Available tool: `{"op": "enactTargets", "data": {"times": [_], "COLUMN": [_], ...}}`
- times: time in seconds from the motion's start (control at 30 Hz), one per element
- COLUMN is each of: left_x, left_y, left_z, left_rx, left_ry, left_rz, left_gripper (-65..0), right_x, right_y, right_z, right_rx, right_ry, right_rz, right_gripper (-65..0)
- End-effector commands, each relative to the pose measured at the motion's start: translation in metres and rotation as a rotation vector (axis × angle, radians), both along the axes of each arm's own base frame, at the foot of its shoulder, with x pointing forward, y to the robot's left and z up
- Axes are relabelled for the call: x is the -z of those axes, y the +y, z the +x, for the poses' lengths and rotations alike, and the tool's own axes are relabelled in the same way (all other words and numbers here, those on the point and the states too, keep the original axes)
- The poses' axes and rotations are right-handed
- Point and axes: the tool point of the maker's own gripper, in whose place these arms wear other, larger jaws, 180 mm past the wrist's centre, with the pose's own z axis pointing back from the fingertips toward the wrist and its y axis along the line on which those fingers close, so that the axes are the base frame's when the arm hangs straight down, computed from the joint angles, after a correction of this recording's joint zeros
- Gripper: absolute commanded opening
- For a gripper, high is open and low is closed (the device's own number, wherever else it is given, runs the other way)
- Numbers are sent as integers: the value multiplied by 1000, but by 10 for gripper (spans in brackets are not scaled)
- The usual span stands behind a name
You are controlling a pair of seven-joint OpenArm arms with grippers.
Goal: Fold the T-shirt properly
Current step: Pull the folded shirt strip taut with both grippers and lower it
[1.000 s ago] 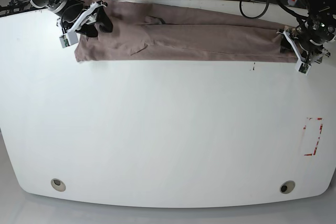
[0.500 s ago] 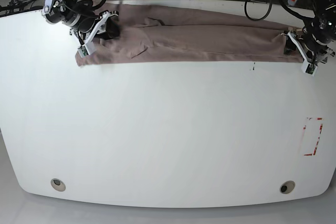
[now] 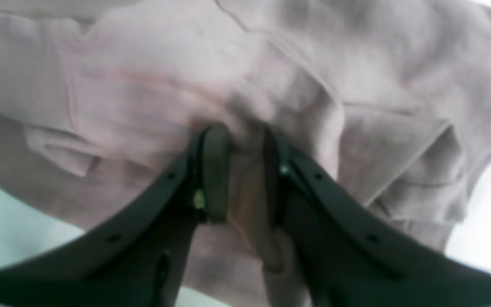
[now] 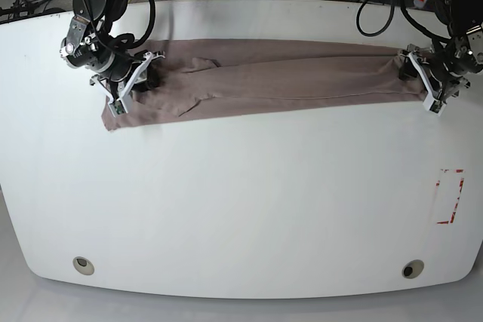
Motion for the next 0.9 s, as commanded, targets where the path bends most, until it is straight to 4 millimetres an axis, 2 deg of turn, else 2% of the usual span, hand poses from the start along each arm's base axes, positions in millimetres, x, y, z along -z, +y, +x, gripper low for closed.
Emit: {"op": "enactTargets", "data": {"times": [0.0,0.13,0.23,0.3,0.43,0.6,0.77,0.87], "left_x": [-20,-48,-74,-82,-90,-81,-44,-36], "left_y": [7,6,20,28,46,49,59,60], "left_z": [18,27,25,20,5,-7,-22,-23], "left_rx": [4,-14,-86,-126,-202,-236,-330,-355], "left_ry": [-61,-127,-191,-212,-235,-220,-133,-136], "left_rz": [26,-12,-69,-106,-147,-200,-296,-332], "left_gripper": [-250,-249,-247,-233,-165,-140,-140,-140], "right_x": [0,-2,-3,-3,-2,-2,-2,-2], "right_y": [-14,-13,-13,-13,-13,-13,-12,-12], "right_z": [-1,2,4,4,2,2,3,3], "right_rx": [8,7,7,7,7,7,7,7], "right_ry": [30,21,17,17,21,21,20,20], "right_rz": [-63,-64,-64,-64,-63,-63,-61,-61], "right_gripper": [-518,-518,-518,-518,-520,-522,-525,-525]}}
